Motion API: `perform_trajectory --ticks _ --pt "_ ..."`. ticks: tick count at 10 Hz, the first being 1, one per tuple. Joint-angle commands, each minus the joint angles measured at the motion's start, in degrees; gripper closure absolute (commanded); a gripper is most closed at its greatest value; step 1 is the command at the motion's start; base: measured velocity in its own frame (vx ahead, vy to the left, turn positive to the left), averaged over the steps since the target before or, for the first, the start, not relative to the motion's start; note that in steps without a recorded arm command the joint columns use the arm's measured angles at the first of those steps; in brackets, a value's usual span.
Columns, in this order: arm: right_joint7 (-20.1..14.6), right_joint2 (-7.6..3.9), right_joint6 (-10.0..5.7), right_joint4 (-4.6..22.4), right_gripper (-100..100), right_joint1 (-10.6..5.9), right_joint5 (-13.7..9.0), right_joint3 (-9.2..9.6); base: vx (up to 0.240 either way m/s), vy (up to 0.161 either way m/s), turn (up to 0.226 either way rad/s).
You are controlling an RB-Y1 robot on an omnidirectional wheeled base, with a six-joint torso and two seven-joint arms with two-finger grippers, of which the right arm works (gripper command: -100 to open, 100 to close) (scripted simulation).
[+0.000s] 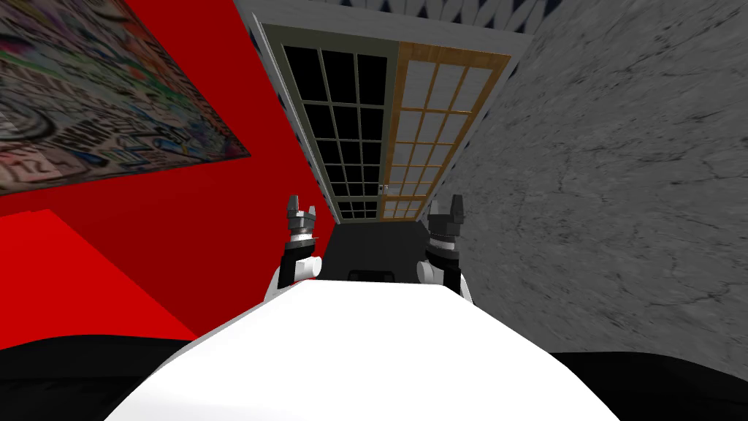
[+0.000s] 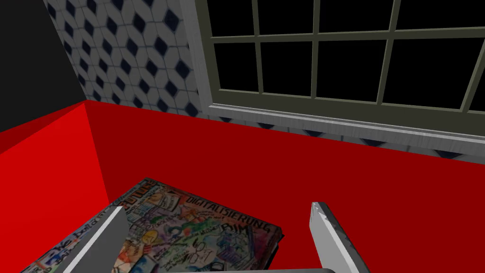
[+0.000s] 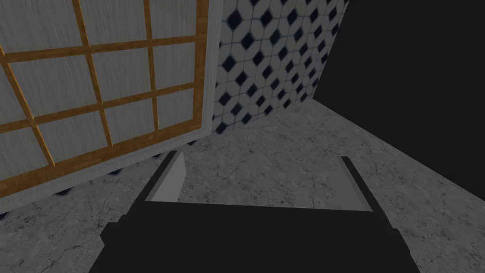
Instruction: Pull the door open
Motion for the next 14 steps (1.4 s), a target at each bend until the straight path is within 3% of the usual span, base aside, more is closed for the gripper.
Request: perform_trajectory --ticks 1,10,14 --pt "1.7 -0.84 -0.4 2.0 -100 -0.6 0.5 -0.57 0.06 -0.006 0.014" --pt "10.0 -3.8 -2.4 11.7 -100 -3.63 2.8 -3.42 0.097 0.006 0.012" --pt "15.0 -5.02 -3.6 17.5 -100 -5.45 4.1 -5.12 0.109 0.008 0.017"
